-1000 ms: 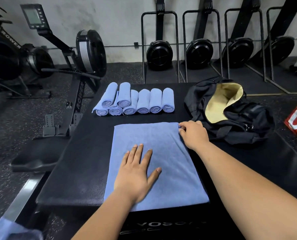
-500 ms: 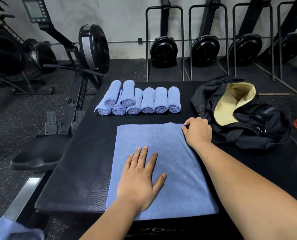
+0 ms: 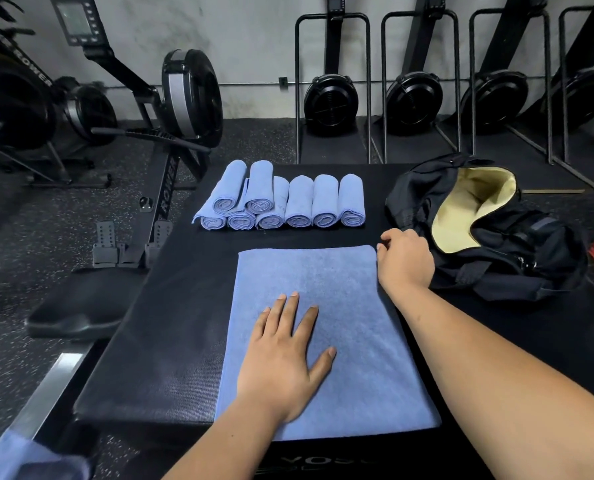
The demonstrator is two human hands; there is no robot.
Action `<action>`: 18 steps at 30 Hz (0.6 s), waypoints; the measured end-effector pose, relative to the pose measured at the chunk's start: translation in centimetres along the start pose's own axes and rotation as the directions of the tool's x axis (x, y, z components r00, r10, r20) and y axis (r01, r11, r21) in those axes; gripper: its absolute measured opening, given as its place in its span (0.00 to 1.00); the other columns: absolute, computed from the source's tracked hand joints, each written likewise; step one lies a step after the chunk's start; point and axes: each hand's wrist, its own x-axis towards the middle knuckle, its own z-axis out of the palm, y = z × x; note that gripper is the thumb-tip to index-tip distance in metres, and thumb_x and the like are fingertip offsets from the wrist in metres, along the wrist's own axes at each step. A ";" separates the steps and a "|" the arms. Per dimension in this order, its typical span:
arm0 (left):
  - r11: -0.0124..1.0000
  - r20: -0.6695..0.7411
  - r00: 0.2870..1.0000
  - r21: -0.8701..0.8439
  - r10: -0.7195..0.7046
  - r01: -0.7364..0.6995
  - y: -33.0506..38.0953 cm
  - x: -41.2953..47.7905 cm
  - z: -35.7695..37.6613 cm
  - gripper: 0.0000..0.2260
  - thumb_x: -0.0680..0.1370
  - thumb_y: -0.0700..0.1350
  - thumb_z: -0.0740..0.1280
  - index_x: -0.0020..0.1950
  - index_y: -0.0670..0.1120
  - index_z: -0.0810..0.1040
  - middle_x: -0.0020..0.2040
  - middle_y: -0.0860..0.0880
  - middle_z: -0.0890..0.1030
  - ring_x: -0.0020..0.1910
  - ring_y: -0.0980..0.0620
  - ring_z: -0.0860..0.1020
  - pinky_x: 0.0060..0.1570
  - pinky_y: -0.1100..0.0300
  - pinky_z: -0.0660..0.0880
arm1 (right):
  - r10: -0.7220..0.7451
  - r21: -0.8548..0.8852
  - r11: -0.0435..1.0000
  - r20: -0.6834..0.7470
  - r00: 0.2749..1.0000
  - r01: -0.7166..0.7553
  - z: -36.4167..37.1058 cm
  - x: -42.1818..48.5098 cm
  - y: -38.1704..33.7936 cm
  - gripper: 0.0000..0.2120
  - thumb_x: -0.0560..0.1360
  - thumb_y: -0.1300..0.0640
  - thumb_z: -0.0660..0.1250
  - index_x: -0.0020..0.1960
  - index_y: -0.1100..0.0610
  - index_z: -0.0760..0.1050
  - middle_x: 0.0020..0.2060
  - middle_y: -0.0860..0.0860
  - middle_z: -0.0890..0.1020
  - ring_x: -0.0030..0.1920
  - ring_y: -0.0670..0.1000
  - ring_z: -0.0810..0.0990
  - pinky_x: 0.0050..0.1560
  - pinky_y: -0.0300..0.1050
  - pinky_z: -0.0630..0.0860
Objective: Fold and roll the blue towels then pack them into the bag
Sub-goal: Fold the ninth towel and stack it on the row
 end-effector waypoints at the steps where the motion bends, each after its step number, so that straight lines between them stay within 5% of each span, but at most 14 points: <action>1: 1.000 -0.004 1.000 0.000 0.000 0.000 0.0 0.0 0.0 0.34 0.83 0.72 0.43 0.86 0.58 0.52 0.87 0.51 0.44 0.85 0.51 0.37 0.83 0.47 0.42 | -0.045 0.025 0.999 -0.017 0.999 0.045 0.0 -0.7 -0.6 0.10 0.81 0.53 0.67 0.61 0.51 0.81 0.56 0.55 0.80 0.58 0.60 0.76 0.52 0.55 0.74; 4: 1.000 0.001 1.000 0.011 0.000 0.000 0.0 0.0 0.1 0.35 0.82 0.72 0.43 0.86 0.57 0.51 0.87 0.50 0.44 0.85 0.51 0.37 0.83 0.47 0.42 | -0.308 0.101 0.950 0.166 0.937 0.295 0.7 -4.5 -2.7 0.23 0.83 0.46 0.62 0.73 0.55 0.74 0.74 0.55 0.74 0.73 0.60 0.70 0.70 0.56 0.71; 6: 1.000 0.003 1.000 0.010 -0.001 0.001 -0.1 0.0 0.1 0.35 0.82 0.72 0.43 0.86 0.56 0.51 0.87 0.50 0.43 0.84 0.51 0.36 0.83 0.48 0.41 | -0.359 0.062 0.928 0.399 0.844 0.366 1.5 -6.8 -3.2 0.35 0.83 0.35 0.54 0.83 0.55 0.59 0.84 0.54 0.56 0.84 0.56 0.52 0.82 0.55 0.55; 8: 1.000 0.007 1.000 0.010 0.003 -0.003 -0.1 0.1 0.2 0.36 0.83 0.71 0.43 0.87 0.55 0.50 0.87 0.50 0.43 0.84 0.52 0.36 0.83 0.48 0.40 | -0.285 -0.009 0.944 0.478 0.831 0.329 1.8 -6.8 -2.8 0.40 0.83 0.30 0.47 0.86 0.53 0.49 0.85 0.54 0.45 0.85 0.54 0.41 0.83 0.54 0.44; 11: 1.000 0.000 1.000 0.024 -0.018 0.018 0.0 0.2 0.3 0.38 0.82 0.71 0.42 0.87 0.52 0.49 0.87 0.49 0.42 0.84 0.52 0.34 0.83 0.46 0.39 | -0.175 -0.087 0.966 0.470 0.865 0.243 1.2 -6.1 -3.5 0.39 0.83 0.31 0.44 0.86 0.54 0.46 0.85 0.55 0.41 0.84 0.55 0.38 0.83 0.54 0.40; 18: 0.996 0.050 0.997 0.060 -0.062 0.059 0.0 0.5 0.6 0.40 0.80 0.72 0.40 0.87 0.51 0.47 0.86 0.46 0.39 0.84 0.46 0.34 0.82 0.42 0.39 | -0.290 -0.026 0.937 0.502 0.815 0.349 0.1 -9.4 -2.5 0.35 0.83 0.30 0.44 0.85 0.43 0.48 0.85 0.50 0.42 0.84 0.54 0.37 0.83 0.56 0.39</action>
